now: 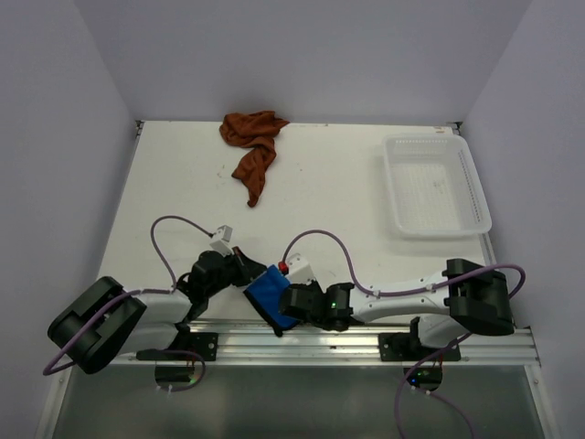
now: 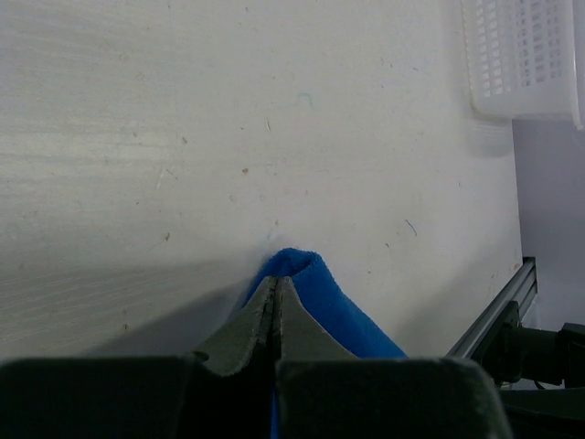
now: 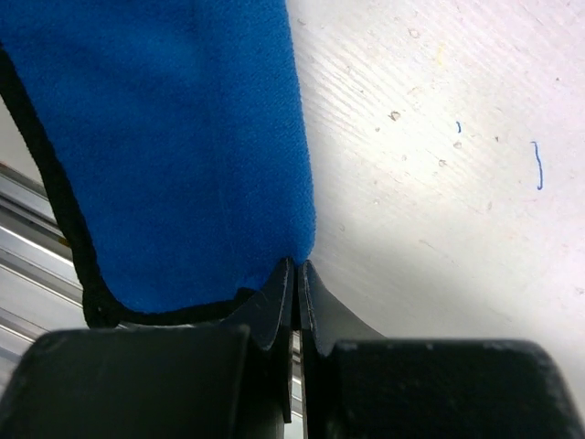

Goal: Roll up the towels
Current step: Roll the towel

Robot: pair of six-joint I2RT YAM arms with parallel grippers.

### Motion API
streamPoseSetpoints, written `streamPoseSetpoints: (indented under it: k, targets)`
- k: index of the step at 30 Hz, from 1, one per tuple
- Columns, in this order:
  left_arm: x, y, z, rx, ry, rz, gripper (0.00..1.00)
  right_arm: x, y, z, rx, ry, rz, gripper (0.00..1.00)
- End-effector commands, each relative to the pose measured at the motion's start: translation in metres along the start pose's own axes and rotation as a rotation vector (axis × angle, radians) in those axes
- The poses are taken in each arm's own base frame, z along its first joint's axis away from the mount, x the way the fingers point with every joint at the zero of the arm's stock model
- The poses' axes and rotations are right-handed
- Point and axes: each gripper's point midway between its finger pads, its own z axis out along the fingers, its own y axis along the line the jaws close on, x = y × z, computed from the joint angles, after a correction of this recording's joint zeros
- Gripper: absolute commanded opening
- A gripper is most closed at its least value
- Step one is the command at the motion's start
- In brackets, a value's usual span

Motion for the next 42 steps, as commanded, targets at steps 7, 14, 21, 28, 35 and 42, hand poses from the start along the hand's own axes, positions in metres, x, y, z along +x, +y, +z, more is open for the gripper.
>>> streamPoseSetpoints:
  k: [7, 14, 21, 28, 35, 42]
  targets:
    - [-0.018, -0.024, -0.003, 0.025, -0.015, 0.008, 0.00, -0.014, -0.003, -0.009, 0.138, -0.076, -0.161, 0.00]
    - [-0.034, -0.044, -0.006, 0.026, -0.021, -0.013, 0.00, -0.017, 0.001, -0.013, 0.206, -0.110, -0.228, 0.00]
    - [-0.030, -0.048, -0.006, 0.021, 0.014, -0.092, 0.00, -0.019, 0.005, -0.018, 0.300, -0.161, -0.307, 0.00]
    - [-0.028, -0.056, -0.003, 0.040, 0.042, -0.130, 0.00, -0.015, 0.023, -0.022, 0.368, -0.202, -0.403, 0.00]
    - [-0.032, -0.066, -0.006, 0.072, 0.038, -0.133, 0.00, -0.014, 0.031, -0.023, 0.431, -0.214, -0.499, 0.00]
    - [-0.029, -0.077, -0.010, 0.111, 0.056, -0.130, 0.00, -0.015, 0.044, -0.024, 0.481, -0.229, -0.601, 0.00]
